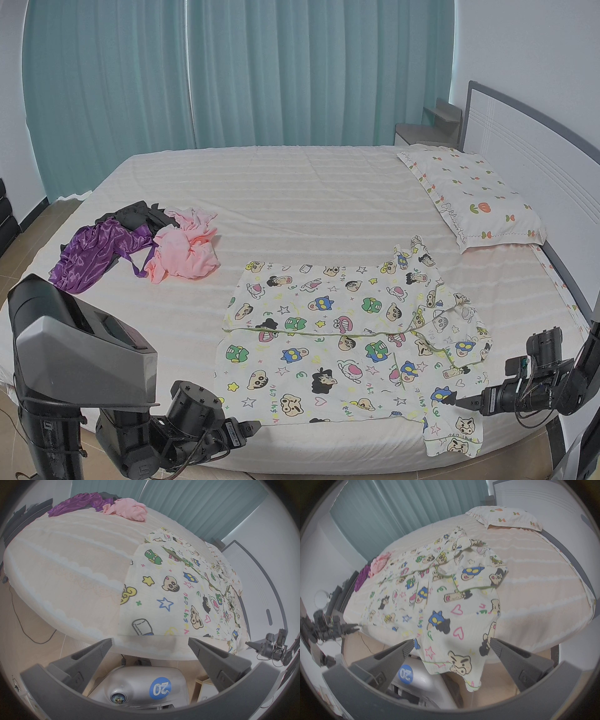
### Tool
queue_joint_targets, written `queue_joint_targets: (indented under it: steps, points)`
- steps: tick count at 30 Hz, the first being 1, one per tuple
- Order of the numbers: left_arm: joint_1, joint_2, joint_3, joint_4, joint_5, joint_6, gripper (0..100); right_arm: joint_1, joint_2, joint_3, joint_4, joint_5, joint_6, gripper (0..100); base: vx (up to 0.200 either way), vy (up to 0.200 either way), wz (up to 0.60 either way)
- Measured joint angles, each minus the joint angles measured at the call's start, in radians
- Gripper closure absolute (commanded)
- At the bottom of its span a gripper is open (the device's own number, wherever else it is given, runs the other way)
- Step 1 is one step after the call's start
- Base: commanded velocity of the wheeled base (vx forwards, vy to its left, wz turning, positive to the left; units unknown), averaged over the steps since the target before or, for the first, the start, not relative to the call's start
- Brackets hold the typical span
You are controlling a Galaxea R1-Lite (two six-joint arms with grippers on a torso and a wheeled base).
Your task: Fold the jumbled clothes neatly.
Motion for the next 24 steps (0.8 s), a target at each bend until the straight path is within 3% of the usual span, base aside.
queue_joint_targets:
  steps: [7,12,24]
  points:
    - [0.01,0.018,-0.022,-0.01,0.016,0.001,0,-0.047,0.073,0.047,0.0,0.0,-0.2,0,0.0,0.0,0.0]
    - [0.012,0.06,-0.053,-0.064,0.06,0.036,0,-0.076,0.133,0.067,-0.001,-0.001,-0.295,0,0.0,0.0,0.0]
    - [0.009,0.135,-0.071,-0.131,0.074,0.123,0,-0.079,0.247,0.073,-0.02,0.041,-0.33,0,0.0,0.0,0.0]
